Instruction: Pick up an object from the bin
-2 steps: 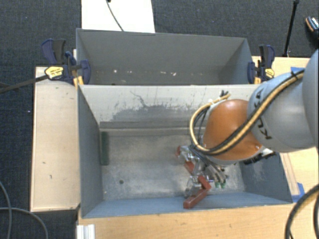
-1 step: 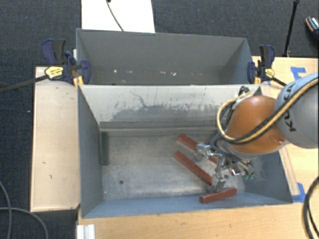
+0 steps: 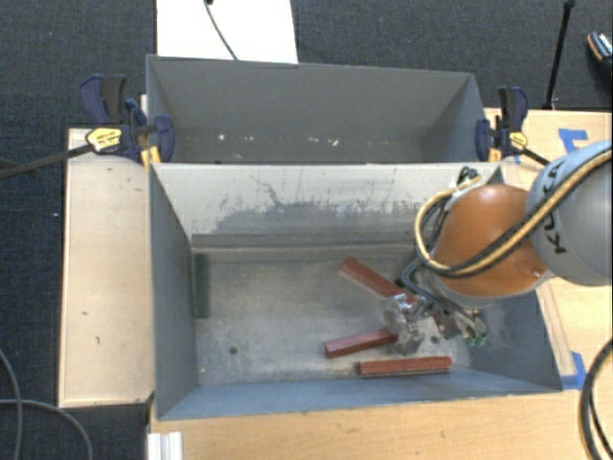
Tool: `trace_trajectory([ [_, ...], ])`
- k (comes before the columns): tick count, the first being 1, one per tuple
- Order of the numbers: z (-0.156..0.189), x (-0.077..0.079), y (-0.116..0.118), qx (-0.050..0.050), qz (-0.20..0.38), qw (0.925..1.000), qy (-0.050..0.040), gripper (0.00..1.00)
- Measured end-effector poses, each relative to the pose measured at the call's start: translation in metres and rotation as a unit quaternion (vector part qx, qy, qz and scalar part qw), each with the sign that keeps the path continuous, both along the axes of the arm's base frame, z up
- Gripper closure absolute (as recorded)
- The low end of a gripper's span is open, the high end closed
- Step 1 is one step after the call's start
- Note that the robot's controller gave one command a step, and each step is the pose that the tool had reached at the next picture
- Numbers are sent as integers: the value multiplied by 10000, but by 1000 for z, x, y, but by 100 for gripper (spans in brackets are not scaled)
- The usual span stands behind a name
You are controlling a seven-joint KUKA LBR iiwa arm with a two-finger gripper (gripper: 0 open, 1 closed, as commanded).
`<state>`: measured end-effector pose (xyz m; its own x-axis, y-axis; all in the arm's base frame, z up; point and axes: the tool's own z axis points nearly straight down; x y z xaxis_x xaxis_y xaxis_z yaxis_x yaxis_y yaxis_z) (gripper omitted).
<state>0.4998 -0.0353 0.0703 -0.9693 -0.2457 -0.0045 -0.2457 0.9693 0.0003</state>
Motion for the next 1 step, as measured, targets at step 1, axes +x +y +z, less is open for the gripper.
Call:
trace_trajectory([
  [1, 151, -6, -1, -10, -95, 9999, -33, 100],
])
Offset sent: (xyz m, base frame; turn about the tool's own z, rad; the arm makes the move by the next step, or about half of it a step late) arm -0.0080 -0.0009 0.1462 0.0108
